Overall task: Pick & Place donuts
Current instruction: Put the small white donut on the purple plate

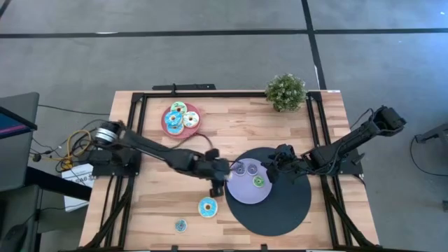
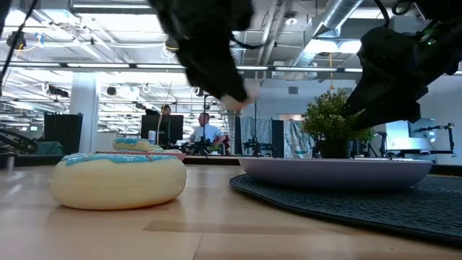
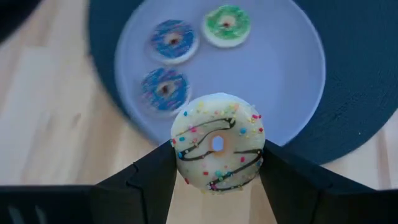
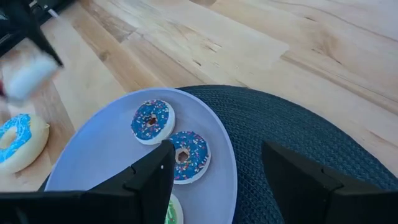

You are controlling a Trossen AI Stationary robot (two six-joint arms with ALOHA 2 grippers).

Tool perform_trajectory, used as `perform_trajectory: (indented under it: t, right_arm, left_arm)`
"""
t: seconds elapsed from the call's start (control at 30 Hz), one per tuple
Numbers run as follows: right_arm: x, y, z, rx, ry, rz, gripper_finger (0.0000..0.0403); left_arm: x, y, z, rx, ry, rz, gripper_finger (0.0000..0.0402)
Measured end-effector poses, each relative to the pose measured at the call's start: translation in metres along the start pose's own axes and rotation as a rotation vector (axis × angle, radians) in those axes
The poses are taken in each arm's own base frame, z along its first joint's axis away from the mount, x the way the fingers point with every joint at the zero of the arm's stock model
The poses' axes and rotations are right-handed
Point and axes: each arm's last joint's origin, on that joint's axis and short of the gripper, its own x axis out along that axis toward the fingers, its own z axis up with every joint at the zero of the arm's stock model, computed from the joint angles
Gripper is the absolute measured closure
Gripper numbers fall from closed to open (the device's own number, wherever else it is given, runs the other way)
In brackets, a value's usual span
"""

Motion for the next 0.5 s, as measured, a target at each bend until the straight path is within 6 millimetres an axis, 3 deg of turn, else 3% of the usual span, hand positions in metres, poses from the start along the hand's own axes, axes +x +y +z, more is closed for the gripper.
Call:
perform_trajectory:
  t: [0.27, 0.5]
  right_arm:
    - [0.000, 0.001, 0.000, 0.004, -0.001, 0.005, 0.0172]
    - [0.000, 0.001, 0.001, 0.008, -0.003, 0.011, 0.0172]
  left_arm:
    - [0.043, -0.017, 0.029, 0.068, 0.143, 0.030, 0.0194]
    - [0.063, -0.021, 0.033, 0.126, 0.201, -0.032, 0.0194]
